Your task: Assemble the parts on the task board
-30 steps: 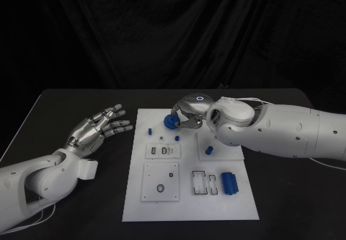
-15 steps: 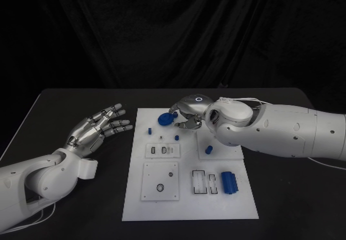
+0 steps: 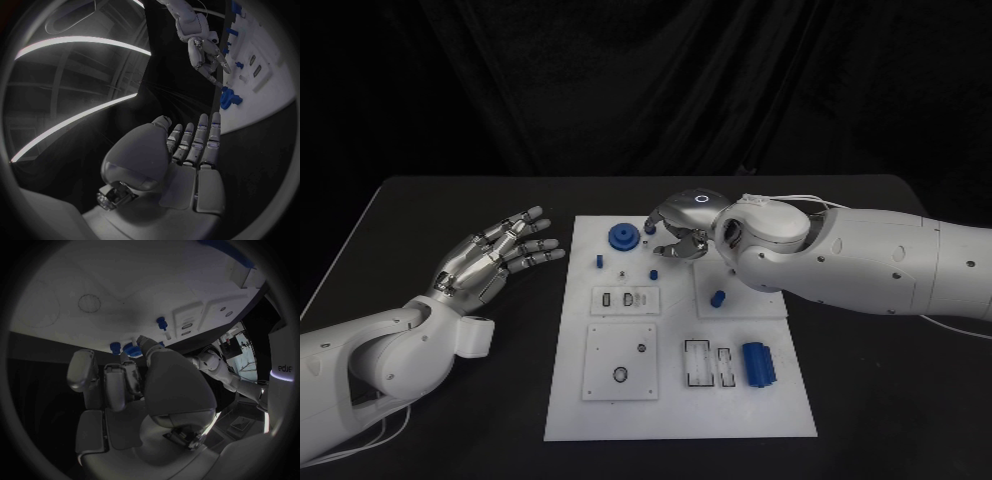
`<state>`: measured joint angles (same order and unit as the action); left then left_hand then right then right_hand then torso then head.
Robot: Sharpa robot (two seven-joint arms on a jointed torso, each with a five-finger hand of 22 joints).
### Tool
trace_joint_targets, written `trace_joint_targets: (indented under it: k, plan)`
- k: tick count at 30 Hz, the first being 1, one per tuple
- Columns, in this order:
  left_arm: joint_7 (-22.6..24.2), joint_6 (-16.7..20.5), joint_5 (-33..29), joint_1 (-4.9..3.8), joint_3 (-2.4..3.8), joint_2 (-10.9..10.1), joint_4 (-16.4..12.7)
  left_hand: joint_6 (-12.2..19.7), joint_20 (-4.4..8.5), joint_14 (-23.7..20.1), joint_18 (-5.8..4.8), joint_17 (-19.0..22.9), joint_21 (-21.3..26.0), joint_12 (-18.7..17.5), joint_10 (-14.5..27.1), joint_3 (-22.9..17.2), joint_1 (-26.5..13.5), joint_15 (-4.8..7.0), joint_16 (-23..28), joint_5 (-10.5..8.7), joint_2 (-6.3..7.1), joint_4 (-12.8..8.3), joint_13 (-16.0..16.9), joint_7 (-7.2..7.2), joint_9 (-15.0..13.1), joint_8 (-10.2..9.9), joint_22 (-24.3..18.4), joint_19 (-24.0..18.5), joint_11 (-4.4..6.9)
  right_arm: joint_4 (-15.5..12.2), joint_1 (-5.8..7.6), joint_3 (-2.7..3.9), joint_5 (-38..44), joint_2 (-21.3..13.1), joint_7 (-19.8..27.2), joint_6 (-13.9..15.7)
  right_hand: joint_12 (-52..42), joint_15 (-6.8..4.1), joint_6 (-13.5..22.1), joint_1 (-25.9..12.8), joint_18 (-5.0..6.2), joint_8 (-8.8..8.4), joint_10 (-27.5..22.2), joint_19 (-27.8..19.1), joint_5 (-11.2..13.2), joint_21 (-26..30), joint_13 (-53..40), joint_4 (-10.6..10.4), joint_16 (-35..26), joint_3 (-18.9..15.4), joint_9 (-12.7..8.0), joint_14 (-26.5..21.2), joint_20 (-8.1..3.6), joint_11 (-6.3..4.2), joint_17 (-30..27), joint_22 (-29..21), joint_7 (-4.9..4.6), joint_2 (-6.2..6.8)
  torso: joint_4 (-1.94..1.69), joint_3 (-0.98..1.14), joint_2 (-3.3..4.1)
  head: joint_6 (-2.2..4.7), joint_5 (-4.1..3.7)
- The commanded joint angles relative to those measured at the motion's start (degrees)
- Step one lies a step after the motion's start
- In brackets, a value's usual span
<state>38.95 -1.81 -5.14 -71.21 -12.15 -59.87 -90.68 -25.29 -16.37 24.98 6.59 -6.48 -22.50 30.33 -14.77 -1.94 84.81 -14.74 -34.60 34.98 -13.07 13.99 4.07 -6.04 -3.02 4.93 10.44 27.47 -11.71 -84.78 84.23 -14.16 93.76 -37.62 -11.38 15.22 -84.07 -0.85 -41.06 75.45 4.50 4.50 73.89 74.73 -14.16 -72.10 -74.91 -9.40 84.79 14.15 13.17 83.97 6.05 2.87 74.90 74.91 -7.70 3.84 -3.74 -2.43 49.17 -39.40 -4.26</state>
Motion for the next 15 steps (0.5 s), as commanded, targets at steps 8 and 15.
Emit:
trace_joint_targets:
  k: [8, 15]
  plan:
    - [3.0, -0.8, -0.2, 0.14, 0.04, 0.1, 0.0, 0.2, 0.1, -0.5, -0.89, 0.1, -0.2, 0.4, 0.0, -0.2, 0.3, 0.01, -0.3, 0.27, 0.2, 0.0, -0.1, -0.4, 0.0, 0.0, 0.1, -0.4, -0.32, -0.9, -0.19, 0.06, 0.2, -0.5, -0.3, 2.0, -0.2, 0.4, -3.0, -0.8, 0.59, 1.31, 1.1, 0.6, -1.6, -0.4, -4.0, -0.4, 0.1, -0.2, -0.3, 1.5, -0.1, -0.06, 9.1, 2.9, 0.04, -1.2, 0.12, 0.04, -0.02, 0.13, 0.01]
    - [3.0, -0.6, -0.2, 0.15, 0.04, 0.1, -0.1, 0.1, 0.11, -0.6, -0.92, 0.1, -0.3, 0.5, 0.0, -0.5, 0.2, -0.01, -0.4, 0.27, 0.24, 0.0, -0.1, -0.43, -0.1, 0.0, 0.1, -0.5, -0.34, 0.4, 0.37, 0.23, 0.2, 1.7, -0.3, 3.5, -0.6, 0.5, -4.7, -2.7, 0.41, 1.81, 1.9, 1.3, -1.1, -0.9, -4.5, -1.9, 0.5, -0.8, -0.5, 2.0, -0.06, 0.11, 9.6, 3.5, -0.21, -1.89, 0.09, 0.09, -0.02, 0.31, -0.09]
